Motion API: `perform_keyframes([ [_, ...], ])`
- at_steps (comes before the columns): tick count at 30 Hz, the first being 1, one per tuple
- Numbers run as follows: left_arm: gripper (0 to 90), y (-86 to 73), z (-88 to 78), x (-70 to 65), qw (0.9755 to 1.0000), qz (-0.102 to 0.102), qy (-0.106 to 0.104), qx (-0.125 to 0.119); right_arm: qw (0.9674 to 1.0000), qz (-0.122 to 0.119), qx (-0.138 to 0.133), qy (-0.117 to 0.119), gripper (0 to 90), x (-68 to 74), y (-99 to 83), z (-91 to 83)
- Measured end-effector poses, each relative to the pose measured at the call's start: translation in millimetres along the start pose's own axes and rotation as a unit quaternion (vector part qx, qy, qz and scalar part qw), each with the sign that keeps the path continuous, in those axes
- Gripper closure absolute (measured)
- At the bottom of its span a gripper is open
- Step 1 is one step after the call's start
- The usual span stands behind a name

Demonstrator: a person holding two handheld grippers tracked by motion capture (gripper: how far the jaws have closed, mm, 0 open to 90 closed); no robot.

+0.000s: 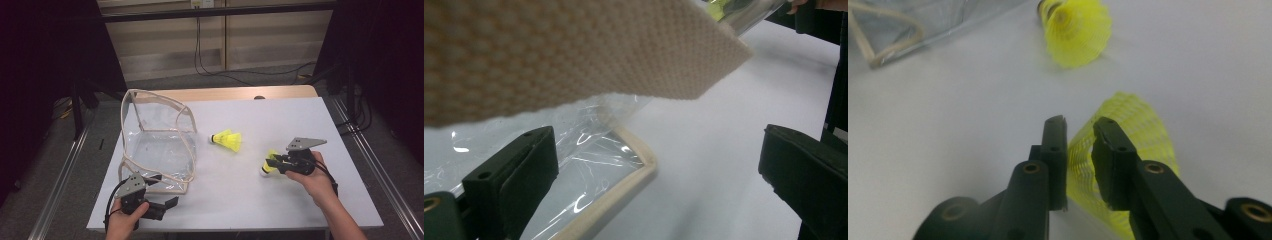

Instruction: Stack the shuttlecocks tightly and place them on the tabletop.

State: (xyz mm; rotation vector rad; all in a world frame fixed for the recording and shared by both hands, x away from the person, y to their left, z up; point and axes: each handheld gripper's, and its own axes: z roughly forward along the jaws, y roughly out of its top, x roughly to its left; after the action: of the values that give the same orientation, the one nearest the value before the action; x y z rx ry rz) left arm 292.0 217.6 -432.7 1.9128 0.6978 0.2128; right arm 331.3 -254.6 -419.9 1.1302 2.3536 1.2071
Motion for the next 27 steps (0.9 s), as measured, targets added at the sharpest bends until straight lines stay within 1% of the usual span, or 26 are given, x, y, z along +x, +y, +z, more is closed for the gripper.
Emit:
perform_keyframes([
  [1,2.6,0.1,0.1,0.0,1.0,0.0,0.0,0.0,0.9999,-0.004,0.012,0.007,83.4,0.8,-1.1,0.3],
  [3,2.5,0.2,0.3,-0.3,1.0,-0.001,0.0,-0.001,0.9994,0.012,0.008,0.031,89.0,1.7,-2.0,0.5],
  [4,2.3,0.1,0.4,-0.4,1.0,-0.001,0.001,-0.001,0.9996,0.008,0.003,0.028,89.4,2.4,-1.4,0.7],
  [5,2.3,0.1,0.4,-0.3,1.0,0.0,0.001,-0.001,0.9998,0.001,-0.003,0.02,89.5,2.9,-0.4,1.0],
  [6,2.3,0.1,0.4,-0.2,1.0,0.0,0.0,-0.001,0.9998,0.005,-0.012,0.015,89.5,3.4,0.6,1.4],
  [8,2.2,-0.1,0.8,-0.1,1.0,-0.002,-0.001,-0.004,0.9989,0.015,-0.04,0.022,89.5,3.3,2.7,3.9],
  [9,2.2,0.0,0.7,-0.1,1.0,-0.001,0.0,-0.002,0.9982,0.02,-0.051,0.022,89.5,3.5,3.7,6.0],
  [10,2.2,-0.1,0.9,0.0,1.0,-0.001,0.0,-0.003,0.9977,0.019,-0.062,0.018,89.4,3.9,4.8,8.8],
  [11,2.2,0.0,0.9,-0.1,1.0,-0.001,0.001,-0.002,0.9974,0.019,-0.068,0.015,89.2,4.5,5.9,12.0],
  [12,2.1,0.0,0.9,0.0,1.0,-0.001,0.001,-0.002,0.9968,0.023,-0.075,0.016,89.1,4.9,6.4,15.7],
  [13,2.0,0.0,0.8,0.0,1.0,-0.001,0.0,-0.002,0.9965,0.027,-0.077,0.018,88.8,5.2,6.6,19.5],
  [15,2.0,-0.2,0.9,0.4,1.0,-0.001,-0.002,-0.004,0.9972,0.025,-0.07,0.014,87.2,6.3,5.9,25.8],
  [18,2.0,-0.2,0.9,0.5,1.0,-0.001,-0.001,-0.003,0.9985,0.019,-0.05,0.003,77.6,6.3,3.1,27.7],
  [19,2.1,-0.2,0.9,0.5,1.0,-0.001,-0.001,-0.003,0.9989,0.015,-0.045,0.001,76.5,5.5,2.1,26.0],
  [21,2.1,-0.3,1.1,0.3,1.0,-0.002,0.0,-0.004,0.9989,0.017,-0.044,-0.003,70.3,3.3,-0.2,20.4],
  [22,2.0,-0.3,1.3,0.2,1.0,-0.002,-0.001,-0.005,0.9989,0.016,-0.043,-0.004,70.0,2.0,-1.5,17.5],
  [24,2.0,-0.2,1.3,0.2,1.0,-0.002,-0.001,-0.005,0.9992,0.014,-0.038,-0.008,65.1,-0.3,-4.2,12.7],
  [25,1.9,0.1,1.0,0.3,1.0,0.001,0.001,-0.001,0.9992,0.014,-0.037,-0.012,63.5,-1.6,-5.6,10.7],
  [27,1.6,0.5,1.0,0.0,1.0,0.001,0.002,0.0,0.9994,0.013,-0.03,-0.011,60.6,-3.7,-7.5,7.1],
])
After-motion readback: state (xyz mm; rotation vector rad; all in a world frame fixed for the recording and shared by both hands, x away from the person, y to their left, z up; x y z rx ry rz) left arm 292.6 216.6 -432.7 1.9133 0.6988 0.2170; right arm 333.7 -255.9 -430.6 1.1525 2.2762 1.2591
